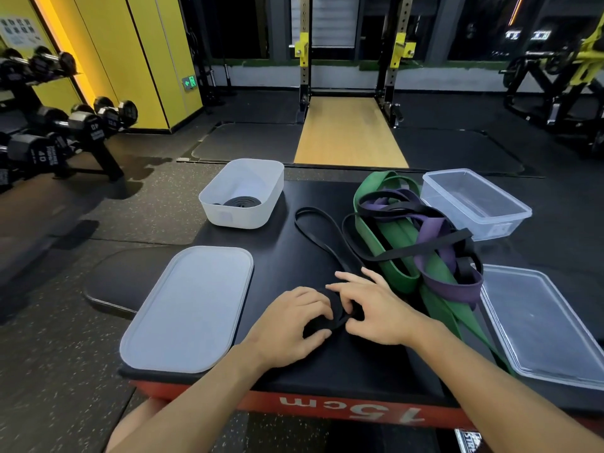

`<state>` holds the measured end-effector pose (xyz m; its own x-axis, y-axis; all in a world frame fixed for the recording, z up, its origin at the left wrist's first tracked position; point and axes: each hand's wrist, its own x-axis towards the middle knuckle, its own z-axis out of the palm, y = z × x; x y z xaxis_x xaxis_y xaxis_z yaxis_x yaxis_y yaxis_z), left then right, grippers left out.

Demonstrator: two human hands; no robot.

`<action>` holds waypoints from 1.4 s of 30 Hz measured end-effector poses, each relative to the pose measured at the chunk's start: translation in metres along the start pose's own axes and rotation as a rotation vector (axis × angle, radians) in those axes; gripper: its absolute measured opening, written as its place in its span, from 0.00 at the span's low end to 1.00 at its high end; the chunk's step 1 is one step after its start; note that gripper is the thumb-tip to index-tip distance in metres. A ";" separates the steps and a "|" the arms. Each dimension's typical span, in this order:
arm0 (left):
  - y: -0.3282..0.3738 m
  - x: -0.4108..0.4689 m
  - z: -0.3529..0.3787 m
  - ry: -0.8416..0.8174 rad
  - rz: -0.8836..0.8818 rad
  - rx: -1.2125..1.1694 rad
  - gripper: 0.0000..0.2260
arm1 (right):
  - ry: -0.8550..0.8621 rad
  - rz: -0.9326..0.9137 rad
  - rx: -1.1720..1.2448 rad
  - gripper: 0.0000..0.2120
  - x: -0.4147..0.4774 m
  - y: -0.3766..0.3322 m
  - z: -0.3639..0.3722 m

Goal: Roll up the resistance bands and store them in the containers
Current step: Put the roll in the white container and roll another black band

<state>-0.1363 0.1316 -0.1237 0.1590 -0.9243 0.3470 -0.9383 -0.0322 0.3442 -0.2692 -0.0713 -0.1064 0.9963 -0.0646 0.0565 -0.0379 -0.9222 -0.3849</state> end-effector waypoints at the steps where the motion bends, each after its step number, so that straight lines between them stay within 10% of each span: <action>1: 0.001 0.000 -0.001 0.002 0.002 -0.006 0.09 | 0.006 -0.003 0.002 0.08 0.002 0.001 0.001; 17: 0.003 -0.003 0.002 0.014 -0.060 -0.013 0.07 | 0.223 0.000 0.043 0.10 -0.022 -0.006 0.023; 25: 0.001 -0.002 0.003 0.009 -0.089 0.000 0.09 | 0.208 0.309 0.265 0.43 -0.028 0.012 -0.006; 31: 0.001 -0.003 0.004 0.016 -0.088 -0.014 0.09 | 0.324 0.689 0.224 0.09 -0.021 0.004 -0.008; 42: 0.002 -0.002 0.003 0.017 -0.086 -0.009 0.09 | 0.278 0.747 0.154 0.05 0.031 -0.002 -0.034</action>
<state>-0.1389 0.1327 -0.1265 0.2444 -0.9115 0.3307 -0.9180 -0.1077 0.3816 -0.2409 -0.0841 -0.0724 0.6560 -0.7533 -0.0468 -0.6541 -0.5365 -0.5332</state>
